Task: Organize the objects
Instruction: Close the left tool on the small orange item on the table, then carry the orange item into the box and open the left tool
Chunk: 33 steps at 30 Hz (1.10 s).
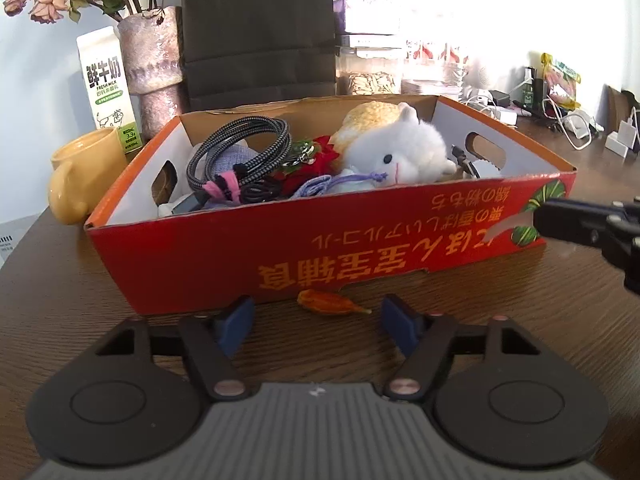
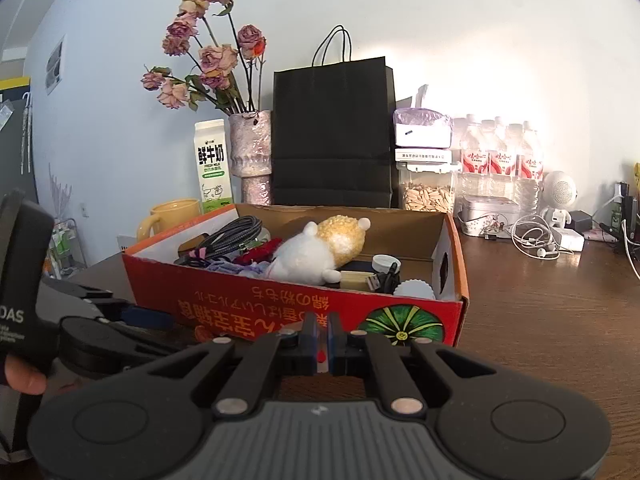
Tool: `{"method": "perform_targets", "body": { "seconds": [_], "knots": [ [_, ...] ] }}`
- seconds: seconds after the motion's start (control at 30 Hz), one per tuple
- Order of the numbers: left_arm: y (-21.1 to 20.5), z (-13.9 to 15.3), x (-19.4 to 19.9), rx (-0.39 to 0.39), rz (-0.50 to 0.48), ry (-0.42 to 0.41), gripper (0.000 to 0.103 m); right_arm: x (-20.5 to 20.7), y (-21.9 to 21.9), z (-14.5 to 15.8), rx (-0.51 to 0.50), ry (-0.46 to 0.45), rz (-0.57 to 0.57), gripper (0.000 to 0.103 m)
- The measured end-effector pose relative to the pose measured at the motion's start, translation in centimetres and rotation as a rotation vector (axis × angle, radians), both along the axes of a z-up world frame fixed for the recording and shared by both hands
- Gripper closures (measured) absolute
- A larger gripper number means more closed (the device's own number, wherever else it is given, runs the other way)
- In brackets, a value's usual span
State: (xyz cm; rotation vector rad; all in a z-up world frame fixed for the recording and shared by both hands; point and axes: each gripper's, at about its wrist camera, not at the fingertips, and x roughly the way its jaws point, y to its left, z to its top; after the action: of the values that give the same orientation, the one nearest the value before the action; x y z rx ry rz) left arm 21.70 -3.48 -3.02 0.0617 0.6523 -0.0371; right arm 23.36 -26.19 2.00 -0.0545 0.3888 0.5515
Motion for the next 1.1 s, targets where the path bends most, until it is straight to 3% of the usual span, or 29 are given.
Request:
{"method": "perform_targets", "body": {
  "seconds": [0.07,0.13,0.17,0.5,0.8,1.1],
  "knots": [
    [-0.2,0.0,0.2,-0.023,0.011,0.006,0.038,-0.1,0.1,0.0,-0.002,0.0,0.004,0.099],
    [-0.5,0.0,0.2,-0.018,0.02,-0.002,0.047,-0.1,0.2,-0.1,-0.004,-0.001,0.006,0.099],
    [-0.6,0.0,0.1,-0.021,0.015,-0.009,0.064,-0.1,0.2,-0.1,-0.005,0.0,0.006,0.099],
    [0.5,0.4,-1.6,-0.104,0.032,-0.023,0.064,-0.2,0.2,-0.1,-0.009,-0.004,0.003,0.099],
    [0.6,2.6,-4.8,-0.115,0.032,-0.139,0.064,-0.8,0.0,0.4,0.008,-0.04,0.009,0.099],
    [0.5,6.2,-4.8,-0.095,0.019,-0.251,0.064,-0.8,-0.1,2.6,0.014,-0.091,0.018,0.099]
  ]
}}
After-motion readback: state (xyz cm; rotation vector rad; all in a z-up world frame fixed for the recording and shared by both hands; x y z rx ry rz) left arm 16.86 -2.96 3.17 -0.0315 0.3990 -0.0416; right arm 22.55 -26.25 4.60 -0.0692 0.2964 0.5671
